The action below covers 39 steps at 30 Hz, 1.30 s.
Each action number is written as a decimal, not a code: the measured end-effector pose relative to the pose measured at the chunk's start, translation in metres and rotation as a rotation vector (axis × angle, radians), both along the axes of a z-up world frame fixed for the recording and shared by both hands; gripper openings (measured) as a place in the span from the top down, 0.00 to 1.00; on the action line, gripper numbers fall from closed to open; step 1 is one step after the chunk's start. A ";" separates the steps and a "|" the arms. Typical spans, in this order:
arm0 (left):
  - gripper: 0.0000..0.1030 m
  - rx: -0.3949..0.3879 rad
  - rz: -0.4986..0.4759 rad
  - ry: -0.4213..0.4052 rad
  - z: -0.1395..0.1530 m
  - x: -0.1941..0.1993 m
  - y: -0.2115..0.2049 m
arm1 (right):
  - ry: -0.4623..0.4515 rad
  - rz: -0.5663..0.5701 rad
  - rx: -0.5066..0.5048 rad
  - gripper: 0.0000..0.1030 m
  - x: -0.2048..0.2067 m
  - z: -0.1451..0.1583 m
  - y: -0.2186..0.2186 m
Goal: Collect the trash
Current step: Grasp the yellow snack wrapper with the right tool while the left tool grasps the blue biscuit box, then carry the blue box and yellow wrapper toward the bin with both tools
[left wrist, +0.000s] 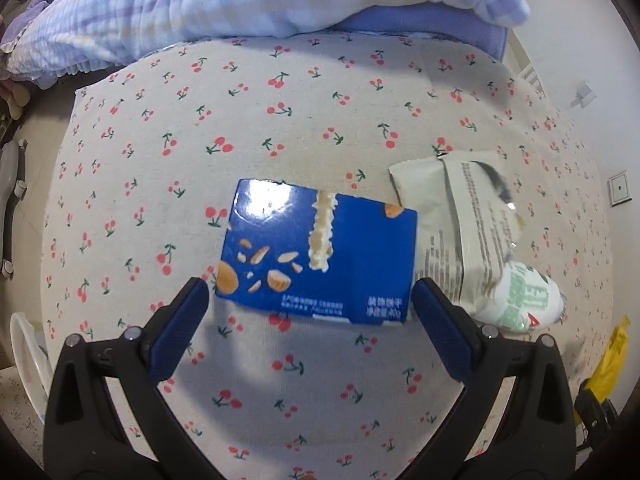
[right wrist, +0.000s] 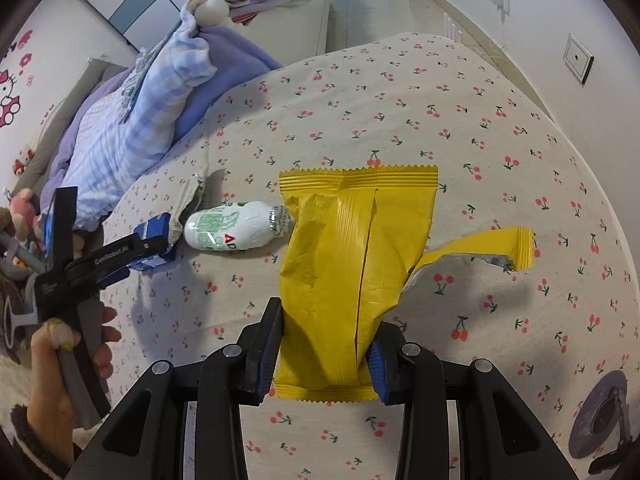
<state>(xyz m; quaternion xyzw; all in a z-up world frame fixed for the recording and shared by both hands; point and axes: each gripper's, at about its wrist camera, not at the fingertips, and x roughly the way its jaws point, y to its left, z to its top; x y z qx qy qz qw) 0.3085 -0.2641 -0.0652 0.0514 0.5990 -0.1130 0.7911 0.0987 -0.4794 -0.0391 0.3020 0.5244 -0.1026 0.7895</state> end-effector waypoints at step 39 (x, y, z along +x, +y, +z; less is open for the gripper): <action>0.08 -0.202 0.095 -0.141 0.052 -0.122 0.198 | -0.117 0.196 0.014 0.62 0.009 0.053 0.113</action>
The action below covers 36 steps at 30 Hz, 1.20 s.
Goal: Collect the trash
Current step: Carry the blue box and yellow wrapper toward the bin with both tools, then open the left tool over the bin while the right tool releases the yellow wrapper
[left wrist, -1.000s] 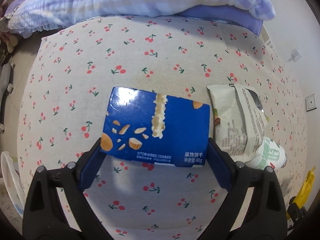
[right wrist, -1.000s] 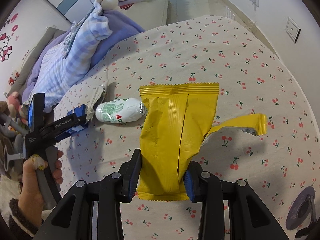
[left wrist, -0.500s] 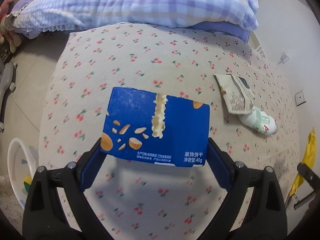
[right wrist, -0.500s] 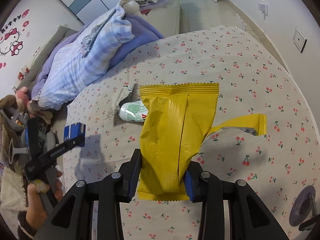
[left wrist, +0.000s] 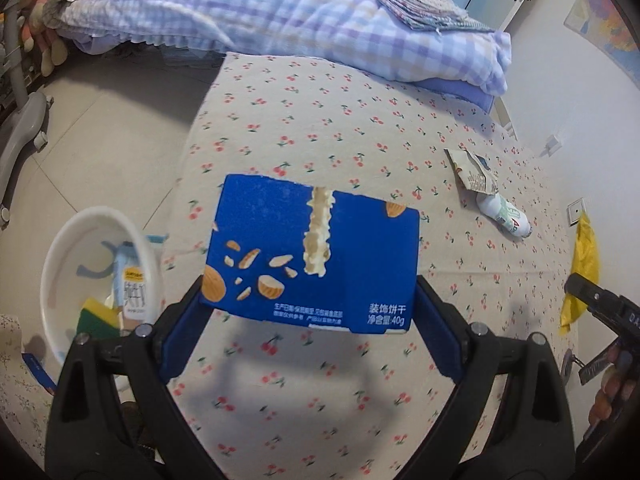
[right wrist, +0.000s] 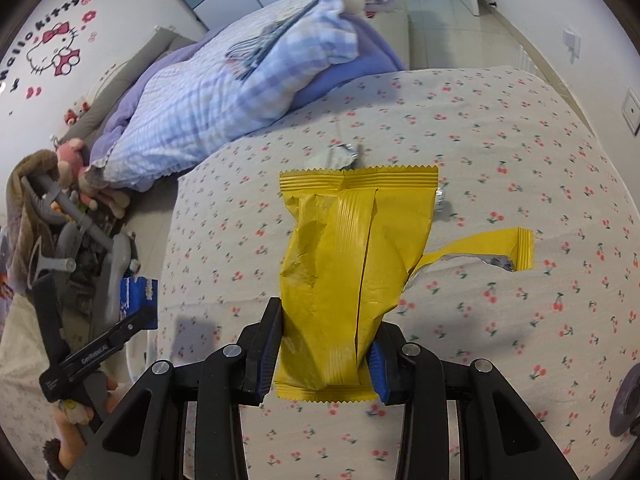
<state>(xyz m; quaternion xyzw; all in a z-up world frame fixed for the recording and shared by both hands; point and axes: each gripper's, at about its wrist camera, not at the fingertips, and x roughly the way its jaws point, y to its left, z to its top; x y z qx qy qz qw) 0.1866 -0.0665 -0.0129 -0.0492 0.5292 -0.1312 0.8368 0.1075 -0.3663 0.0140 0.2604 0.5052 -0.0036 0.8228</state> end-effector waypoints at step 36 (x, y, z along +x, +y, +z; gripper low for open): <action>0.01 0.000 0.274 0.094 -0.025 -0.026 0.202 | 0.026 0.375 0.003 0.62 0.068 -0.021 0.244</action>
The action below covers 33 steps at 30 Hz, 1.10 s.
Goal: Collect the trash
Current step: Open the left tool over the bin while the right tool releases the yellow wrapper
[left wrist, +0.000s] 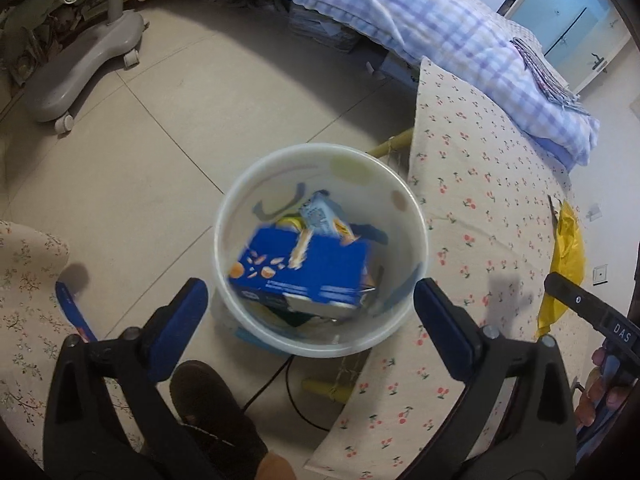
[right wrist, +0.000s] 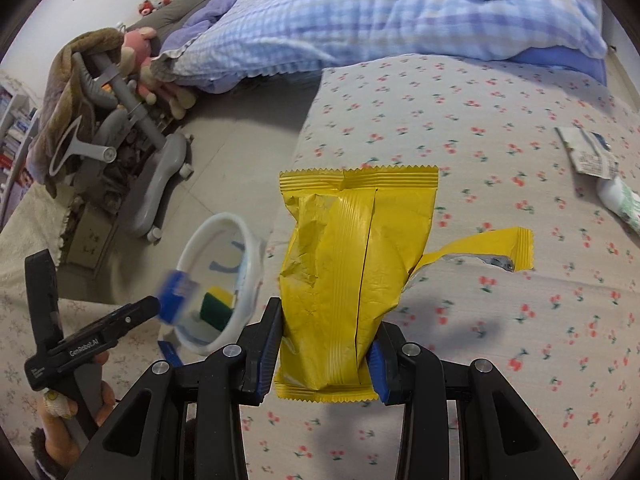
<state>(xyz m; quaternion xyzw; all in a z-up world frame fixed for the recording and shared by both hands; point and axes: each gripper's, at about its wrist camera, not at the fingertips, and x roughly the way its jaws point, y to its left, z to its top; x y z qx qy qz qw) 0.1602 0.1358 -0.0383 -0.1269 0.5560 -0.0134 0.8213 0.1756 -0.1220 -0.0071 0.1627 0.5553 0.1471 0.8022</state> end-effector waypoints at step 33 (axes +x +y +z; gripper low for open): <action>0.01 0.020 0.088 0.044 0.002 -0.032 0.058 | 0.019 0.088 0.105 0.26 0.022 -0.017 0.079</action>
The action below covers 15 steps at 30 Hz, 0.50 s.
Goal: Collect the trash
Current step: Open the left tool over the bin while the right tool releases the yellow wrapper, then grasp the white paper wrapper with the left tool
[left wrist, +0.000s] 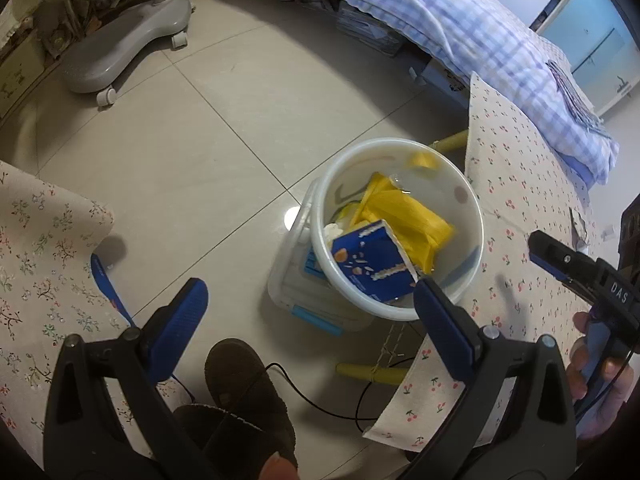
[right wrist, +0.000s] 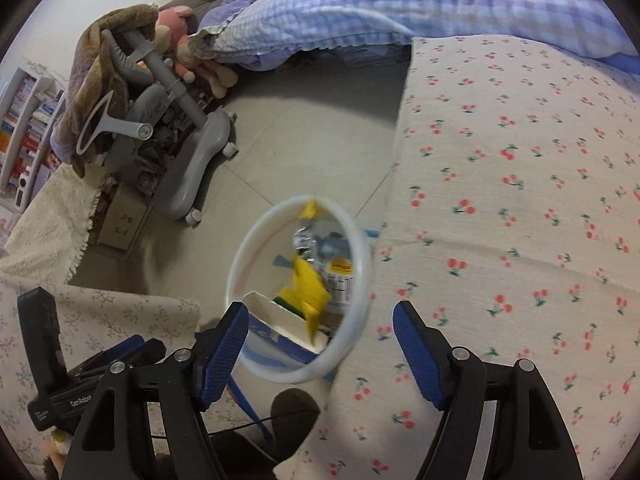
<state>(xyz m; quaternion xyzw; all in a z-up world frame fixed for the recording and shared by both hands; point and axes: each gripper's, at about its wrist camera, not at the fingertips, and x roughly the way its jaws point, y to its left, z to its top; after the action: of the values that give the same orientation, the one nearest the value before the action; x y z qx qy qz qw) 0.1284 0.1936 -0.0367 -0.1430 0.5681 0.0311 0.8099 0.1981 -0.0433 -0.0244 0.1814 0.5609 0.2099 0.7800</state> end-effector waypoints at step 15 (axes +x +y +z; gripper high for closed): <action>0.01 -0.008 -0.087 0.005 0.003 0.011 -0.063 | 0.008 -0.197 -0.085 0.25 -0.018 0.013 -0.124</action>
<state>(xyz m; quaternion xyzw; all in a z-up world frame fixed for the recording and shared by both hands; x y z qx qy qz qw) 0.1396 0.1311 -0.0334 -0.1212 0.5759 -0.0062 0.8085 0.1803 -0.1670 -0.0116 0.2030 0.5520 0.1074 0.8016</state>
